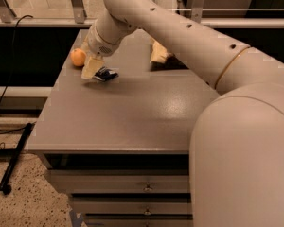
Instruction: Move rxbar blueberry near orange
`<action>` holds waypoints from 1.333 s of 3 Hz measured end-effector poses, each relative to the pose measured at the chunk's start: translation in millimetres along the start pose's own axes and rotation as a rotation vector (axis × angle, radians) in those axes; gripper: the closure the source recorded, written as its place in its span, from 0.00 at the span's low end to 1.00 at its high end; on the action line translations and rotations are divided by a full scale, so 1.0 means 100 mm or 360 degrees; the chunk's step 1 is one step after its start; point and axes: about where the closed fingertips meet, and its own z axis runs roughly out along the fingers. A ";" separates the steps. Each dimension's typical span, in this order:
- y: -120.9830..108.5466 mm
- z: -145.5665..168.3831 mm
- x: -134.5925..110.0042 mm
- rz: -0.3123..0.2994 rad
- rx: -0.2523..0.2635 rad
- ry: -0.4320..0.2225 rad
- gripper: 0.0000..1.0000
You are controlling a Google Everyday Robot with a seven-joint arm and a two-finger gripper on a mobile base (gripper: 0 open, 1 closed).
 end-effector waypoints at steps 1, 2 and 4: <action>0.00 -0.02 0.00 -0.0002 0.0006 -0.0001 0.00; -0.05 -0.20 0.09 0.0031 0.0054 -0.0026 0.00; -0.28 -1.13 0.66 0.0182 0.0217 -0.0266 0.00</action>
Offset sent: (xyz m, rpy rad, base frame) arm 0.0086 -0.0473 0.0328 0.0740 -0.0333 -0.0695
